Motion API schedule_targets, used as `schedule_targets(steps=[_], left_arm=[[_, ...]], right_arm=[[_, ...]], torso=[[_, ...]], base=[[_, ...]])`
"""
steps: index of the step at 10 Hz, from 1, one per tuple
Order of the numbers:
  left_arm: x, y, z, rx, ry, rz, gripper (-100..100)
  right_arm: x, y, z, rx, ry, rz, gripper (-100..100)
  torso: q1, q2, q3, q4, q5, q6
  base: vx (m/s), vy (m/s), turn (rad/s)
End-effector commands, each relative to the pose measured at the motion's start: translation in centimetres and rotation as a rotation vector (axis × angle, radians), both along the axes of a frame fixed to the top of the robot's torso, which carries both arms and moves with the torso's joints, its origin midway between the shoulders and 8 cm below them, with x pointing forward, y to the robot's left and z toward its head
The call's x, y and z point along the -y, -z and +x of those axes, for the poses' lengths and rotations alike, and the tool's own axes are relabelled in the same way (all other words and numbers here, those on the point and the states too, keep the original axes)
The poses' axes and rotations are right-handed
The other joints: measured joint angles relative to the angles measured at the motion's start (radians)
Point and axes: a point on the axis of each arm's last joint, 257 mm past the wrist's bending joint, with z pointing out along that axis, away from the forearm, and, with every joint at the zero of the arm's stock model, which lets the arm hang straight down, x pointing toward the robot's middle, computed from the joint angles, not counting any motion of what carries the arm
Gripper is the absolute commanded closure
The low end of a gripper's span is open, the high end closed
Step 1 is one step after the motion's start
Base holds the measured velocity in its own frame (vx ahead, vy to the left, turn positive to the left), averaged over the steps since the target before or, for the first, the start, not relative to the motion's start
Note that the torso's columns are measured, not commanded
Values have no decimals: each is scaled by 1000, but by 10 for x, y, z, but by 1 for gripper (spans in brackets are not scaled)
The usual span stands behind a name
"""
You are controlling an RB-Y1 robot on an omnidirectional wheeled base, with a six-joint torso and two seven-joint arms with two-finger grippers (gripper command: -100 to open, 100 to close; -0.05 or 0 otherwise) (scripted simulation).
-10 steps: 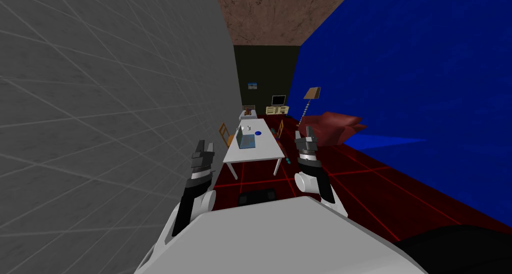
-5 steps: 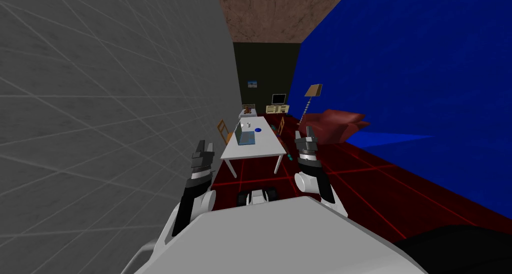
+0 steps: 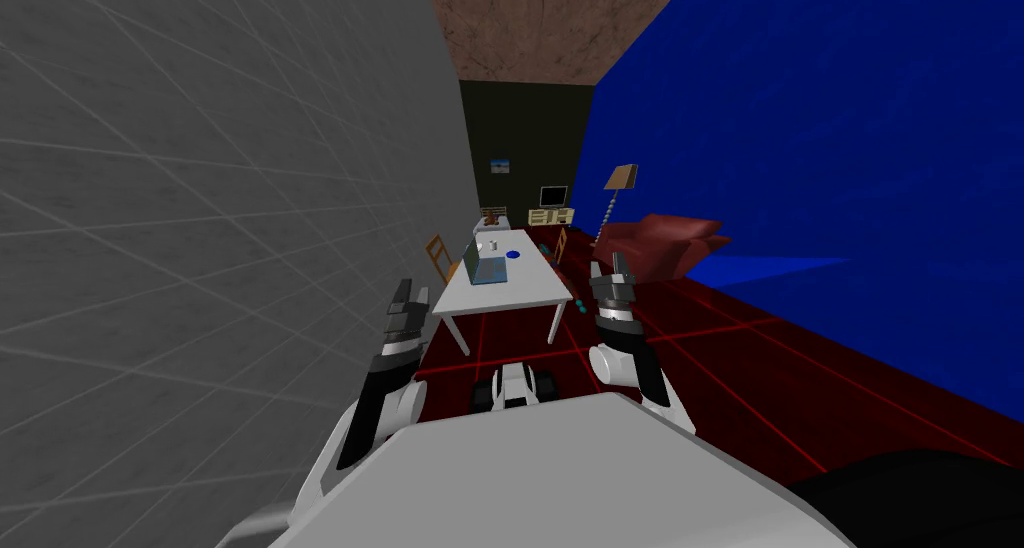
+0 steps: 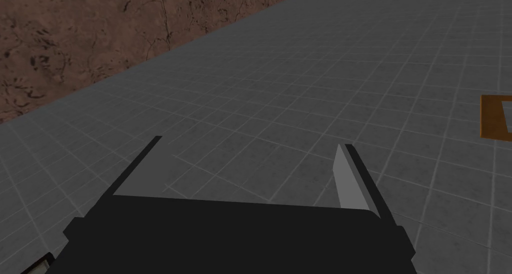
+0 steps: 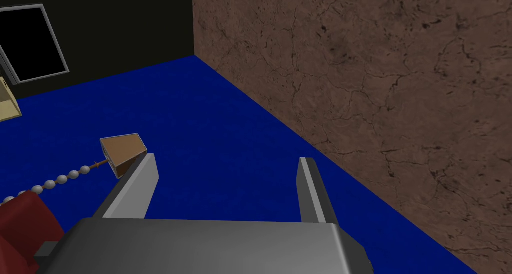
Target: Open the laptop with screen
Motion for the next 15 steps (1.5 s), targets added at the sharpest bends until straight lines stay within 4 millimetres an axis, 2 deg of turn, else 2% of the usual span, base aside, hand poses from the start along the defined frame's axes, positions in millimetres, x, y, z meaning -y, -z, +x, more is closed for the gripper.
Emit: schedule_targets(steps=[1, 6, 15], left_arm=[[-5, 8, 10, -48, -8, 31, -100], [-24, 25, 29, -148, -53, 66, -100], [-73, 57, 56, -330, -173, 80, -100]], right_arm=[[0, 0, 0, 0, 0, 0, 0], [0, 0, 0, 0, 0, 0, 0], [0, 0, 0, 0, 0, 0, 0]], torso=[[-1, 1, -1, 1, 0, 0], [-1, 2, -1, 1, 0, 0], [-1, 3, 0, 2, 0, 0]], base=[[21, 8, -101], [30, 10, -120], [31, 14, -131]])
